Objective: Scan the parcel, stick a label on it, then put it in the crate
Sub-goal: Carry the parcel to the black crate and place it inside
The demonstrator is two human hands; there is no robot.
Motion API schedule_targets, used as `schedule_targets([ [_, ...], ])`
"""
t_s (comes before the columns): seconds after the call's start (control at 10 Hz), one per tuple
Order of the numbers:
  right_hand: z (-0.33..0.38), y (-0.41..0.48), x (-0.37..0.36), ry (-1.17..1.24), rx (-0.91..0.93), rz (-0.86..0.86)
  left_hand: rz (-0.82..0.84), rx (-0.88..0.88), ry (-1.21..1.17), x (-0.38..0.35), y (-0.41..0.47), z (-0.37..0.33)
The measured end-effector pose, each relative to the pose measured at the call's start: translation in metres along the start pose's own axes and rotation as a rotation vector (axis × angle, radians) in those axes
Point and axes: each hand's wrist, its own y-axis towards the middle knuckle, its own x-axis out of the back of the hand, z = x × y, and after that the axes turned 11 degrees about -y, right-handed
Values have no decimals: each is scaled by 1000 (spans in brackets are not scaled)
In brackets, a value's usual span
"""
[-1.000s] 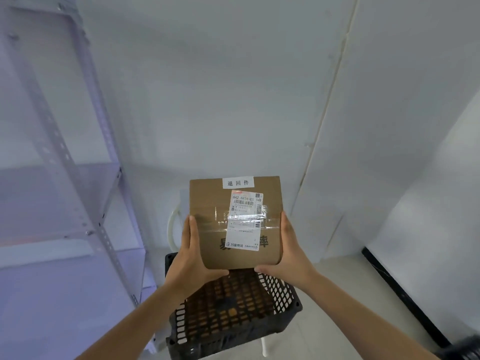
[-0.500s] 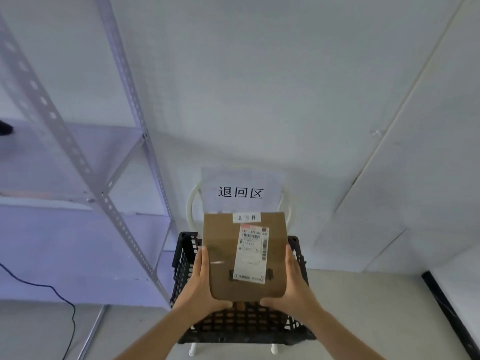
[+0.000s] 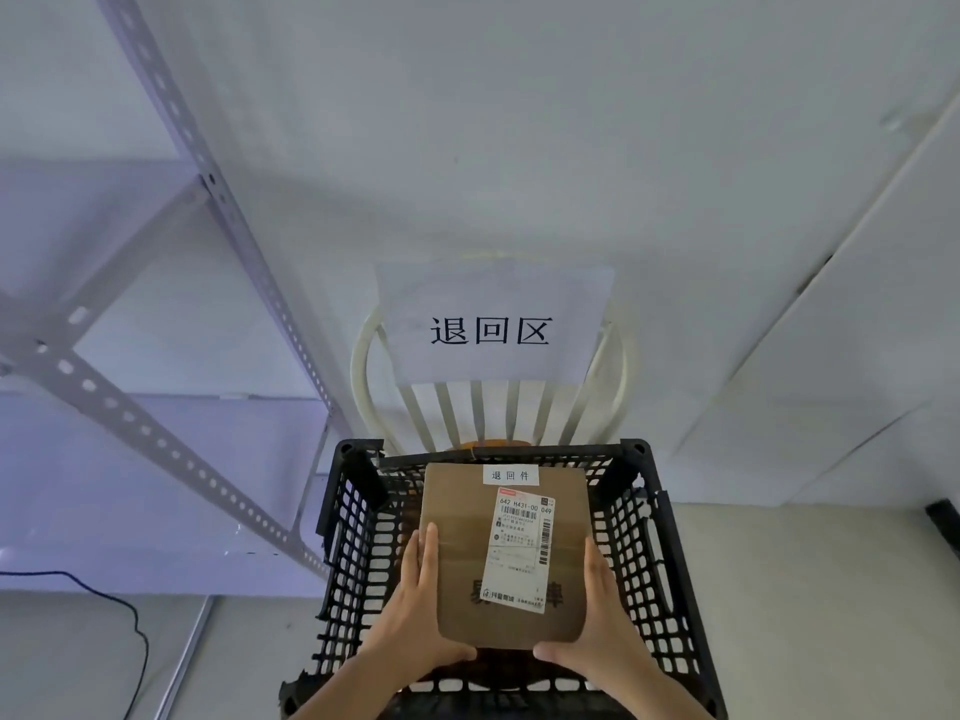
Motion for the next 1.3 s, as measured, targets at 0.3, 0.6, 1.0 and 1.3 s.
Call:
schedule_targets([
  [0.3, -23, 41, -42, -56, -49, 98, 55, 44, 58, -31, 37, 37],
  [0.6, -25, 55, -44, -117, 2, 114, 57, 62, 39, -36, 50, 55],
  [1.0, -11, 50, -37, -204, -40, 189, 90, 109, 114, -33, 50, 48],
  [1.3, 31, 25, 2, -445, -37, 79, -42, 56, 232, -2, 20, 2],
])
